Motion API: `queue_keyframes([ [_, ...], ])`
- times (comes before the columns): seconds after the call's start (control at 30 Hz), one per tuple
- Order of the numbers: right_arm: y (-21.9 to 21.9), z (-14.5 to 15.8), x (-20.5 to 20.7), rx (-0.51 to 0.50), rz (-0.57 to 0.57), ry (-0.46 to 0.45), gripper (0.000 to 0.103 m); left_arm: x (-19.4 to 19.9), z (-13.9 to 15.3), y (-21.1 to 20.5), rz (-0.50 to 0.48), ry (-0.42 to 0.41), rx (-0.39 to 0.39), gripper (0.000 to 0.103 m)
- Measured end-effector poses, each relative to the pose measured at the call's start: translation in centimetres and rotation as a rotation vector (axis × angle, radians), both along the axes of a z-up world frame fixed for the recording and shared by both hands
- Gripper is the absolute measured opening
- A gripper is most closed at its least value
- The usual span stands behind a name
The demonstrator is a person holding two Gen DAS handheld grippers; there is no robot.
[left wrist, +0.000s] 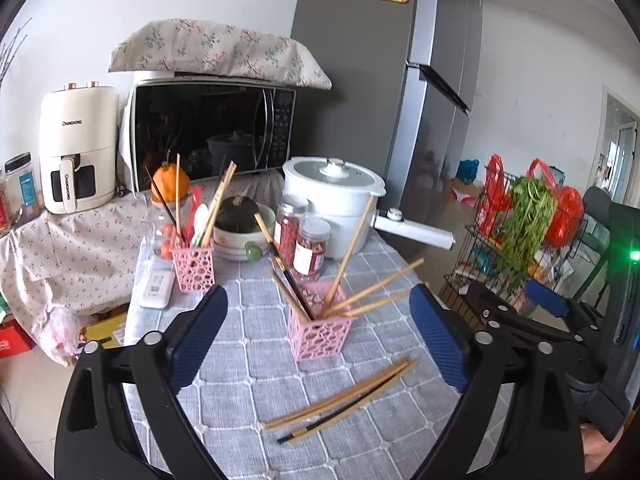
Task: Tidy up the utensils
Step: 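Move both open tools back over the chopstick pile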
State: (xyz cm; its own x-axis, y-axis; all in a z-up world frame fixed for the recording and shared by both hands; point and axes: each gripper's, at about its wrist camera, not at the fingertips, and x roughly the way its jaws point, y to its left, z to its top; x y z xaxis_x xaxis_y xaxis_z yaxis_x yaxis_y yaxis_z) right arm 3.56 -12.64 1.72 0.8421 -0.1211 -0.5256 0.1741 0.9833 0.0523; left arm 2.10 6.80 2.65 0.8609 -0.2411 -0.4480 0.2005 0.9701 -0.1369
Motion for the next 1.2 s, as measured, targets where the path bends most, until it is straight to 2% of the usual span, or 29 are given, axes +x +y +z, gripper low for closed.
queue_keyframes([
  [0.07,-0.4,-0.3,-0.6,0.004,-0.010,-0.002,0.089,-0.1,-0.5,-0.3,-0.005,0.011,0.006,0.096],
  [0.13,-0.8,-0.8,-1.0,0.008,-0.015,0.012,0.092,-0.2,-1.0,-0.6,-0.011,0.024,0.015,0.096],
  [0.37,-3.4,-3.7,-2.9,0.011,-0.059,0.100,0.095,0.3,-3.1,-2.0,-0.060,0.097,0.060,0.096],
  [0.57,-6.8,-7.8,-4.7,-0.005,-0.118,0.216,0.095,1.3,-6.5,-5.4,-0.182,0.200,0.158,0.096],
  [0.7,-9.2,-9.8,-4.7,0.008,-0.184,0.290,0.095,2.3,-10.1,-8.3,-0.292,0.269,0.245,0.096],
  [0.77,-10.2,-10.3,-4.8,0.033,-0.222,0.309,0.095,3.6,-11.8,-9.6,-0.321,0.293,0.250,0.096],
  [0.8,-10.5,-10.5,-4.8,0.045,-0.232,0.316,0.095,4.1,-12.3,-10.0,-0.334,0.303,0.246,0.095],
  [0.9,-11.7,-10.9,-5.0,0.090,-0.269,0.342,0.095,6.1,-14.5,-12.1,-0.420,0.366,0.240,0.082],
  [1.03,-12.7,-11.0,-5.3,0.129,-0.300,0.360,0.095,7.7,-16.7,-15.3,-0.530,0.394,0.288,0.069],
  [1.2,-13.2,-10.8,-5.5,0.156,-0.298,0.365,0.095,9.2,-18.0,-17.2,-0.607,0.415,0.267,0.067],
])
